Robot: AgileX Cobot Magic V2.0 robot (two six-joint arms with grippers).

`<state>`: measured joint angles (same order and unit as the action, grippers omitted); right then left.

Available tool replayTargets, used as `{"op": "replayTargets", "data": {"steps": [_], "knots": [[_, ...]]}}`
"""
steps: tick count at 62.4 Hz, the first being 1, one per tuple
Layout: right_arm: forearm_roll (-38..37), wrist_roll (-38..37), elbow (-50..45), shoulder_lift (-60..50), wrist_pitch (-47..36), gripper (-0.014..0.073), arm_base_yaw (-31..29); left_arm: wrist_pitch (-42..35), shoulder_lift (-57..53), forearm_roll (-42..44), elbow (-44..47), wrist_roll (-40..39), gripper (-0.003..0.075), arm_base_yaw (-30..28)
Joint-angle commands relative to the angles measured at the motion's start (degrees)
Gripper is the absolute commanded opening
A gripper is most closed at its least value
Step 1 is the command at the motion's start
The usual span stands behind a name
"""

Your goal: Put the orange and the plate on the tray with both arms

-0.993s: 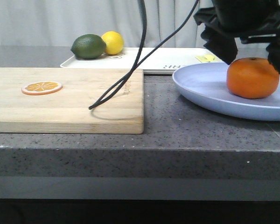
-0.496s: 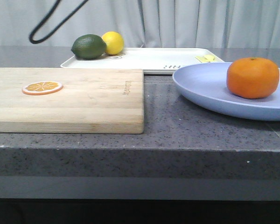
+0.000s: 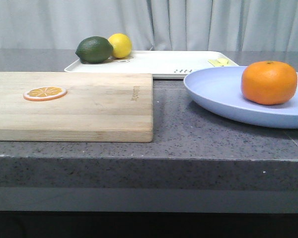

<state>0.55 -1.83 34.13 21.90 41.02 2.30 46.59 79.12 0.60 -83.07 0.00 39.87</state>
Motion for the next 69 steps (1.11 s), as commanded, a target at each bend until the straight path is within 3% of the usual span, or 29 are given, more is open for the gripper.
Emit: {"op": "replayTargets", "data": {"steps": [1,17,33,52,69], "knots": [[-0.2,0.7,2.0,0.9,-4.0,0.0613,0.1,-6.3,-7.2,0.1,4.4,-0.6,0.0607,-2.4],[-0.2,0.7,2.0,0.9,-4.0,0.0613,0.1,-7.7,-24.1,-0.2,20.3,-0.6,0.0607,-8.6],[-0.2,0.7,2.0,0.9,-4.7,0.0613,0.1,-8.0,-35.3,-0.6,29.8,-0.6,0.0607,-8.9],[-0.2,0.7,2.0,0.9,-5.2,0.0613,0.1,-8.3,-37.3,-0.6,30.9,-0.6,0.0607,-8.9],[-0.2,0.7,6.6,7.4,2.6,0.0613,0.1,-8.3,-37.3,-0.6,30.9,-0.6,0.0607,-8.9]]}}
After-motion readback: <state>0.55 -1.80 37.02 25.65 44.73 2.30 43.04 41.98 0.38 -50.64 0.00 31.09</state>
